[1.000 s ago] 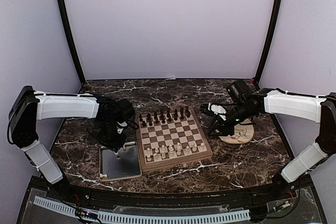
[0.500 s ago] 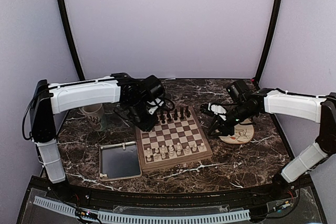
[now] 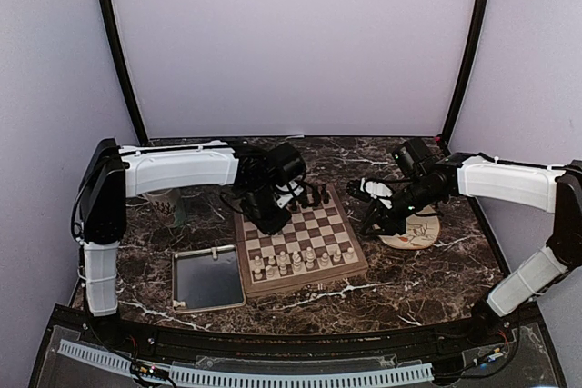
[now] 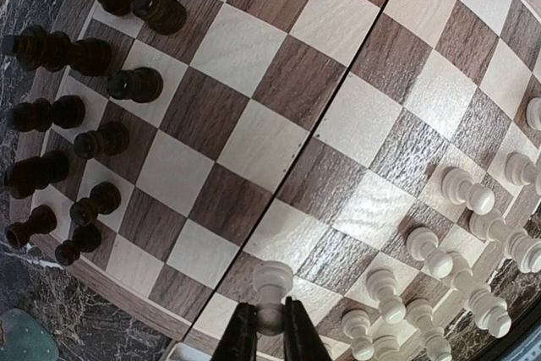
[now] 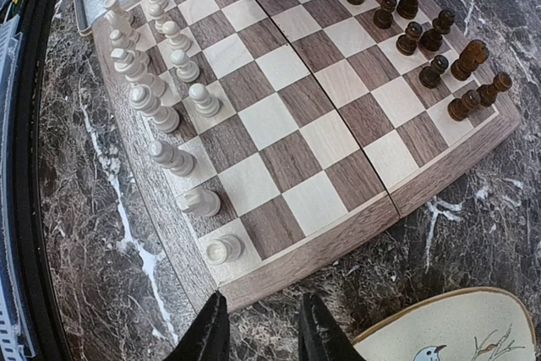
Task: Set up the chess pieces on the board
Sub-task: Place the pawn on the chessboard, then pick up the pawn from the chessboard, then place the pawn at f2.
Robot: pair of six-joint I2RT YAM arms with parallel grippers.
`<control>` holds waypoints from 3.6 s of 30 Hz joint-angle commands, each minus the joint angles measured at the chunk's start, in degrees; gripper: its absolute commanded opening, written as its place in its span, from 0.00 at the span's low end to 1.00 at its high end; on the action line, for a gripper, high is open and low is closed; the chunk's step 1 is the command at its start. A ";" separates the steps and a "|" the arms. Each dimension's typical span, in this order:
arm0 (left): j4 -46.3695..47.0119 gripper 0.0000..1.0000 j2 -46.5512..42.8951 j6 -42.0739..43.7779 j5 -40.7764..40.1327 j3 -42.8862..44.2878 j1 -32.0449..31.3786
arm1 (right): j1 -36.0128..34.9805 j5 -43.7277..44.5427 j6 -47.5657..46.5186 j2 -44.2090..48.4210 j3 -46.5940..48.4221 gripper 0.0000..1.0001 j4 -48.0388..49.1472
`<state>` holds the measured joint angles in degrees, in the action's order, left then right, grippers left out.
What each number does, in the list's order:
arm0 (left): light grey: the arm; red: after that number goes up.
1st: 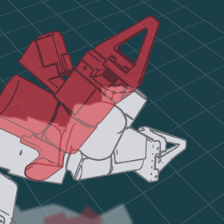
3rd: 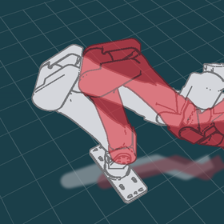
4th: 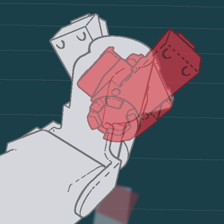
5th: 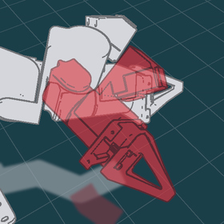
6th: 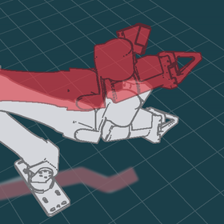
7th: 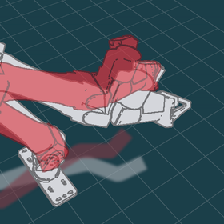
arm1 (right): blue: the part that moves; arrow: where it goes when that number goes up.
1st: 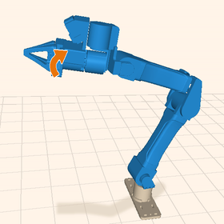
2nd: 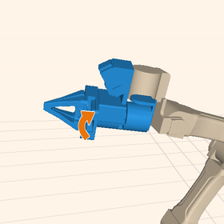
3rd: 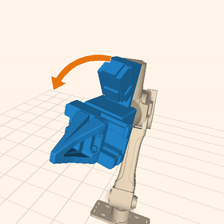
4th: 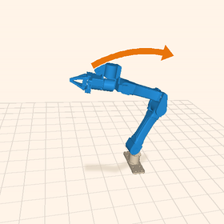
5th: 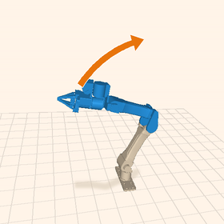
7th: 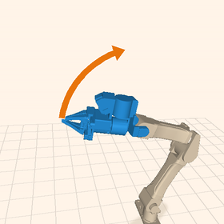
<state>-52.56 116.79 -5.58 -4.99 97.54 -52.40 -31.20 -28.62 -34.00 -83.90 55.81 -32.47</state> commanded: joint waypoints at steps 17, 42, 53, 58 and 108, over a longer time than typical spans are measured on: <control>-6.25 0.31 3.20 1.70 3.07 8.78 -0.07 | 0.14 0.89 -1.08 -1.80 15.07 0.32 -11.58; 28.99 0.67 -30.70 -2.69 -1.66 -24.44 21.20 | -19.06 9.93 4.18 -38.10 49.52 0.38 -10.83; 31.64 0.67 -34.59 -1.86 -1.14 -29.07 22.89 | -21.09 10.98 6.24 -46.14 54.55 0.44 -12.77; 31.71 0.67 -35.17 -2.37 -0.65 -30.39 22.99 | -21.18 10.54 6.60 -47.31 54.84 0.36 -13.59; 32.34 0.66 -28.58 -2.85 2.93 -26.63 23.07 | -16.72 7.44 -1.42 -26.63 24.19 0.06 -10.06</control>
<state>-19.90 88.18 -8.67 -2.61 69.65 -29.71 -47.53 -19.49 -34.48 -109.43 80.53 -41.23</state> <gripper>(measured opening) 0.657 0.095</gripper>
